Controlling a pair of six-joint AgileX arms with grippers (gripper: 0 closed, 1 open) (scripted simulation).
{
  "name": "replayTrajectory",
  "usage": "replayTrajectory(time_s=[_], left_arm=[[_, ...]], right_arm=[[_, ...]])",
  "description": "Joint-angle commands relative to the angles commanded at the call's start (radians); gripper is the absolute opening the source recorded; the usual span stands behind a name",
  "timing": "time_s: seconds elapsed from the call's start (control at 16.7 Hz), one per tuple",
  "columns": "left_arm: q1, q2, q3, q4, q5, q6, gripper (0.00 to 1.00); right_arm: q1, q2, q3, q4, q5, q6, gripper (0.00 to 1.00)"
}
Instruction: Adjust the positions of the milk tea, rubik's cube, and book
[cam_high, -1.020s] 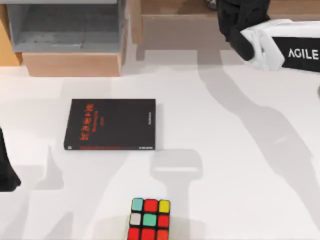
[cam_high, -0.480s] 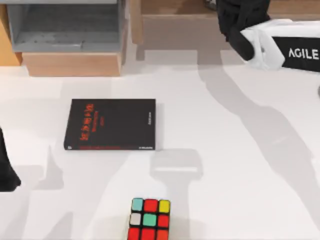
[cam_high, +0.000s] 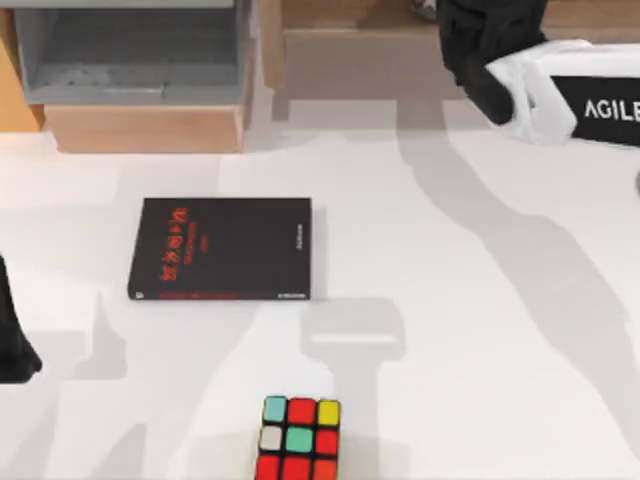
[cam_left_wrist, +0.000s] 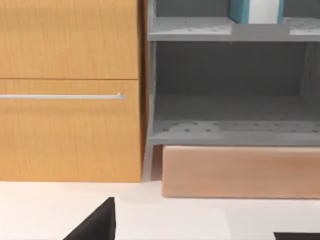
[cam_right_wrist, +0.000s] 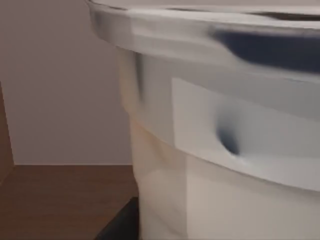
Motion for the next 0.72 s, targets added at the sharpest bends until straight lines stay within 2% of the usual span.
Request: replayTrajectory(time_s=[0.42,0.72], left_arm=[[0.0,0.0,0.0,0.0,0.0,0.0,1.0],[0.0,0.0,0.0,0.0,0.0,0.0,1.0]], right_arm=[[0.071,-0.202,-0.299,0.077,0.066,0.005,0.0],[0.074,-0.216,-0.319,0.084,0.07,0.008,0.0]])
